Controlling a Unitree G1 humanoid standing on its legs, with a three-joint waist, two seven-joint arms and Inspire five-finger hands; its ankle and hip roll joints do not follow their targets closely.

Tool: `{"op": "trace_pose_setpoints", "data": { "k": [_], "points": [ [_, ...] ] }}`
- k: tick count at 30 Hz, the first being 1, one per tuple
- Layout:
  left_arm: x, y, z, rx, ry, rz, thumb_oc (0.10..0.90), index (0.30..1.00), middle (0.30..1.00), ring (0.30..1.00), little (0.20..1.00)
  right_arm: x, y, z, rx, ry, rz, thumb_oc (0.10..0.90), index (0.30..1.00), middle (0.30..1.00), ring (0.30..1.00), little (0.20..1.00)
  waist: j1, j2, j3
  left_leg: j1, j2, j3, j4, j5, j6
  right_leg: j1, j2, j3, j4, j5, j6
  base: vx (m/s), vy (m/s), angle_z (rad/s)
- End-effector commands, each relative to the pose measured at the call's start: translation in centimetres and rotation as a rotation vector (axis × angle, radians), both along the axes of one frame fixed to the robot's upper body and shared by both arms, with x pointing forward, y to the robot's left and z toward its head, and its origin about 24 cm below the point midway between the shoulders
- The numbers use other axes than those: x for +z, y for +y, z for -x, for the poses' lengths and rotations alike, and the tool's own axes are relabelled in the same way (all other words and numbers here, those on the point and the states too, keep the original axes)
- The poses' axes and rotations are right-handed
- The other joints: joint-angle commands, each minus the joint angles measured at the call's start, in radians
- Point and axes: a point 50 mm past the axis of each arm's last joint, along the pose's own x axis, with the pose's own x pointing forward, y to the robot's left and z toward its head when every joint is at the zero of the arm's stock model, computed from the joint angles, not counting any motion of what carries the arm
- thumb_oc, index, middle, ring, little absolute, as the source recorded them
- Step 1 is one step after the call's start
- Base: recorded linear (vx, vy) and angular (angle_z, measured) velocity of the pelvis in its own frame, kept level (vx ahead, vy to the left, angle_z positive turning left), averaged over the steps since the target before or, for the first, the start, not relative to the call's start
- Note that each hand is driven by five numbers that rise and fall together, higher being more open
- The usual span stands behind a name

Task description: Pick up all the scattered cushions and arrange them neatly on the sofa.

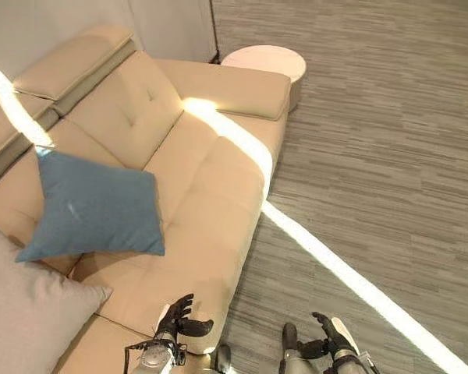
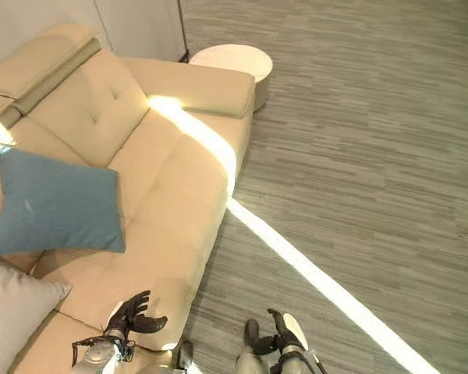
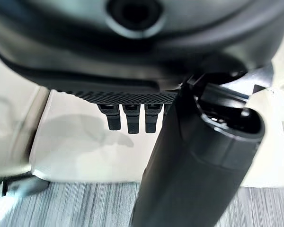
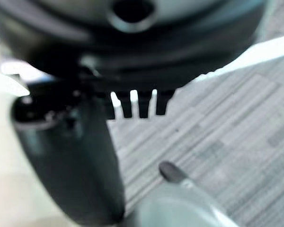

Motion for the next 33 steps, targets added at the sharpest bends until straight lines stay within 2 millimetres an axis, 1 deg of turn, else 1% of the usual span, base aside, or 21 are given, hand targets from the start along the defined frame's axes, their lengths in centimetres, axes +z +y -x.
{"op": "trace_pose_setpoints", "data": {
  "k": [1,2,7,8,10,11,13,14,15,16,18,20,21,22,23,24,25,28,30,31,33],
  "points": [
    [3.0,-0.7,-4.1,0.002,-0.210,0.054,0.800,0.900,0.900,0.900,0.900,2.0,-1.4,-2.8,-0.006,-0.139,0.014,0.800,0.900,0.900,0.900,0.900,0.008,-0.021,-0.003,-0.007,0.034,0.006,0.138,-0.130,-0.033,0.053,0.019,-0.018,0.044,-0.174,0.021,0.04,-0.273,0.29],
    [3.1,-0.9,-4.3,0.002,-0.213,0.064,0.800,0.900,0.900,0.900,0.900,2.2,-1.5,-2.9,-0.022,-0.162,0.011,0.800,0.900,0.900,0.900,0.900,0.015,-0.024,0.008,-0.066,0.057,0.008,0.226,-0.072,-0.058,0.086,0.032,-0.047,0.027,-0.186,-0.003,0.04,-0.272,0.24],
    [3.1,-0.9,-4.3,0.002,-0.213,0.064,0.800,0.900,0.900,0.900,0.900,2.2,-1.5,-2.9,-0.022,-0.162,0.011,0.800,0.900,0.900,0.900,0.900,0.011,-0.023,0.007,-0.072,0.057,0.004,0.232,-0.075,-0.059,0.085,0.033,-0.051,0.027,-0.186,-0.004,0.02,-0.099,0.39],
    [3.3,-1.5,-4.5,0.008,-0.215,0.094,0.800,0.900,0.900,0.900,0.900,2.2,-2.0,-2.1,-0.046,-0.164,0.025,0.800,0.900,0.900,0.900,0.900,0.019,-0.033,0.040,-0.151,0.082,0.107,0.374,-0.064,-0.036,0.173,0.052,-0.100,-0.011,-0.213,-0.041,0.16,-0.335,-0.04],
    [2.8,-1.5,-4.0,0.013,-0.186,0.084,0.800,0.900,0.900,0.900,0.900,2.1,-2.1,-1.7,-0.062,-0.163,0.026,0.800,0.900,0.900,0.900,0.900,0.011,-0.038,0.030,-0.156,0.061,0.143,0.337,-0.086,-0.024,0.183,0.049,-0.130,-0.014,-0.231,-0.038,0.19,-0.221,0.91],
    [2.7,-1.6,-4.0,0.011,-0.181,0.080,0.800,0.900,0.900,0.900,0.900,2.1,-2.0,-1.5,-0.078,-0.167,0.019,0.800,0.900,0.900,0.900,0.900,0.008,-0.039,0.025,-0.188,0.052,0.210,0.299,-0.090,-0.013,0.189,0.050,-0.160,-0.015,-0.249,-0.040,0.12,-0.055,1.67],
    [2.7,-1.6,-3.9,0.011,-0.180,0.080,0.800,0.900,0.900,0.900,0.900,2.1,-2.0,-1.5,-0.079,-0.167,0.019,0.800,0.900,0.900,0.900,0.900,0.009,-0.038,0.027,-0.185,0.053,0.210,0.303,-0.095,-0.013,0.193,0.051,-0.159,-0.015,-0.252,-0.040,0.09,-0.033,1.02],
    [2.6,-1.6,-3.9,0.006,-0.176,0.073,0.800,0.900,0.900,0.900,0.900,1.9,-2.1,-1.1,-0.099,-0.162,0.021,0.800,0.900,0.900,0.900,0.900,0.007,-0.041,0.020,-0.218,0.039,0.266,0.272,-0.070,-0.009,0.204,0.056,-0.196,-0.018,-0.265,-0.040,0.18,-0.071,0.35],
    [2.8,-1.6,-4.1,0.004,-0.185,0.070,0.800,0.900,0.900,0.900,0.900,1.8,-2.1,-0.9,-0.123,-0.158,0.015,0.800,0.900,0.900,0.900,0.900,0.013,-0.047,0.020,-0.261,0.043,0.331,0.283,-0.059,-0.005,0.221,0.067,-0.215,-0.023,-0.278,-0.045,0.24,-0.060,0.49],
    [2.8,-1.5,-4.1,0.009,-0.190,0.071,0.800,0.900,0.900,0.900,0.900,1.7,-1.9,-0.8,-0.117,-0.154,0.014,0.800,0.900,0.900,0.900,0.900,0.017,-0.051,0.018,-0.258,0.043,0.343,0.278,-0.057,-0.005,0.229,0.071,-0.219,-0.021,-0.287,-0.044,0.15,-0.024,0.65],
    [2.8,-1.2,-3.8,0.019,-0.187,0.067,0.800,0.900,0.900,0.900,0.900,1.6,-1.6,-0.7,-0.102,-0.140,0.013,0.800,0.900,0.900,0.900,0.900,0.024,-0.054,0.013,-0.245,0.039,0.340,0.261,-0.064,0.003,0.239,0.076,-0.220,-0.012,-0.297,-0.044,0.17,0.038,0.55],
    [2.7,-0.9,-3.5,0.038,-0.183,0.065,0.800,0.900,0.900,0.900,0.900,1.3,-1.1,-0.7,-0.089,-0.133,0.010,0.800,0.900,0.900,0.900,0.900,0.039,-0.064,0.004,-0.219,0.016,0.308,0.237,-0.079,0.017,0.246,0.067,-0.229,0.031,-0.310,-0.036,0.31,0.052,0.01],
    [2.7,0.9,-3.4,0.037,-0.177,0.027,0.800,0.900,0.900,0.900,0.900,3.7,-5.9,-2.3,-0.105,-0.171,0.072,0.800,0.900,0.900,0.900,0.900,0.047,-0.089,-0.009,-0.184,0.004,0.294,0.225,-0.123,0.018,0.259,0.051,-0.232,0.077,-0.325,-0.015,0.27,0.014,-0.06],
    [2.7,0.9,-3.3,0.038,-0.176,0.027,0.800,0.900,0.900,0.900,0.900,3.7,-5.9,-2.2,-0.105,-0.170,0.073,0.800,0.900,0.900,0.900,0.900,0.047,-0.090,-0.010,-0.183,0.003,0.295,0.221,-0.122,0.019,0.258,0.050,-0.231,0.078,-0.326,-0.014,0.26,0.022,-0.04],
    [3.0,0.9,-3.8,0.019,-0.185,0.017,0.800,0.900,0.900,0.900,0.900,2.9,-5.0,-2.0,-0.141,-0.148,0.055,0.800,0.900,0.900,0.900,0.900,0.052,-0.093,-0.013,-0.165,-0.006,0.288,0.206,-0.129,0.028,0.248,0.037,-0.237,0.122,-0.320,-0.002,0.16,0.139,0.12],
    [3.1,1.0,-3.6,0.032,-0.191,0.018,0.800,0.900,0.900,0.900,0.900,2.8,-3.9,-2.0,-0.098,-0.154,0.045,0.800,0.900,0.900,0.900,0.900,0.044,-0.082,-0.014,-0.121,-0.022,0.268,0.170,-0.124,0.061,0.174,-0.012,-0.240,0.301,-0.257,0.044,0.16,0.139,0.20],
    [3.1,1.0,-3.6,0.032,-0.191,0.018,0.800,0.900,0.900,0.900,0.900,2.8,-3.9,-2.0,-0.097,-0.154,0.045,0.800,0.900,0.900,0.900,0.900,0.044,-0.083,-0.014,-0.121,-0.023,0.268,0.169,-0.123,0.062,0.173,-0.014,-0.240,0.303,-0.258,0.044,0.14,0.142,0.37],
    [3.2,1.2,-3.7,0.031,-0.198,0.010,0.800,0.900,0.900,0.900,0.900,2.8,-3.5,-2.2,-0.093,-0.161,0.033,0.800,0.900,0.900,0.900,0.900,0.026,-0.064,-0.003,-0.075,-0.034,0.215,0.154,-0.132,0.075,0.098,-0.017,-0.168,0.440,-0.218,0.068,0.12,0.029,0.57],
    [3.1,1.3,-3.6,0.031,-0.192,0.006,0.800,0.900,0.900,0.900,0.900,2.9,-3.4,-2.6,-0.086,-0.165,0.030,0.800,0.900,0.900,0.900,0.900,0.025,-0.054,-0.003,-0.064,-0.031,0.196,0.147,-0.132,0.074,0.077,-0.021,-0.157,0.441,-0.222,0.059,0.15,-0.061,1.00],
    [2.6,1.4,-3.3,0.045,-0.168,0.009,0.800,0.900,0.900,0.900,0.900,2.8,-3.1,-3.1,-0.082,-0.167,0.012,0.800,0.900,0.900,0.900,0.900,0.028,-0.046,-0.007,-0.042,-0.024,0.165,0.129,-0.135,0.063,0.068,-0.050,-0.152,0.346,-0.241,0.036,0.16,-0.107,0.86],
    [2.3,1.5,-3.1,0.053,-0.155,0.005,0.800,0.900,0.900,0.900,0.900,2.8,-3.0,-3.4,-0.086,-0.169,0.004,0.800,0.900,0.900,0.900,0.900,0.026,-0.044,-0.005,-0.030,-0.021,0.149,0.123,-0.137,0.057,0.057,-0.054,-0.145,0.314,-0.236,0.033,0.16,-0.115,0.38]
  ]
}}
